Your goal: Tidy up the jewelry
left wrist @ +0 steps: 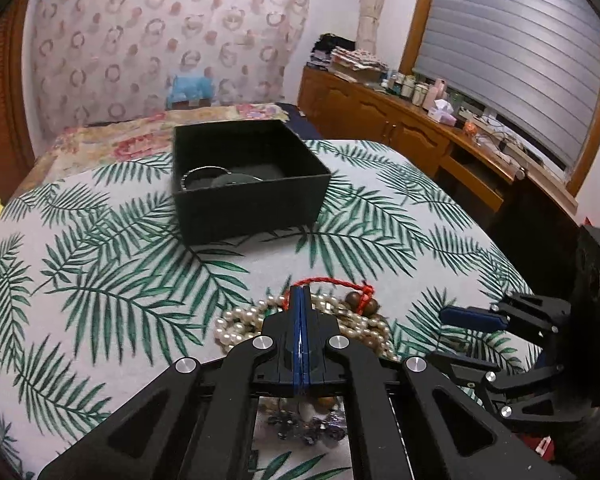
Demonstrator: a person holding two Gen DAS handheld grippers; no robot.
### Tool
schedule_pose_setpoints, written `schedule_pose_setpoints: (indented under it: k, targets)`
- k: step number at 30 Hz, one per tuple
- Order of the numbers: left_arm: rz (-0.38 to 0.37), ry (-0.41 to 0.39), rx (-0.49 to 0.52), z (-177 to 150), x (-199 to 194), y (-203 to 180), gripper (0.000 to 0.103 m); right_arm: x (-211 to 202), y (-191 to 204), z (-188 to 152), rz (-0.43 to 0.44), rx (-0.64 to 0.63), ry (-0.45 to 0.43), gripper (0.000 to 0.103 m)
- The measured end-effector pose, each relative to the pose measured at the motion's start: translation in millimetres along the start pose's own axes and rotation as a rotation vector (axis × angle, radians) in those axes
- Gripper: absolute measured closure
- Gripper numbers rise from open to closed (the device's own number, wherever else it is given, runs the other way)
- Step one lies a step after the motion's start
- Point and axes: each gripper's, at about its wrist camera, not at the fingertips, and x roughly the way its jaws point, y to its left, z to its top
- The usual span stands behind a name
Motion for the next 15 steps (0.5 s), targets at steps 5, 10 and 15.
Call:
schedule_pose_setpoints:
  k: [5, 10, 15]
  targets:
    - [0.004, 0.031, -0.012, 5.3, 9.2, 5.7, 0.079, 0.9, 0.5, -0.3, 0.000, 0.001, 0.000, 0.057]
    - [0.003, 0.082, -0.007, 4.9, 26.4, 3.8, 0.078, 0.8, 0.5, -0.4, 0.000, 0.001, 0.000, 0.057]
    - [0.015, 0.104, 0.012, -0.4, 33.4, 2.0, 0.088, 0.8, 0.7, -0.2, 0.000, 0.001, -0.001, 0.057]
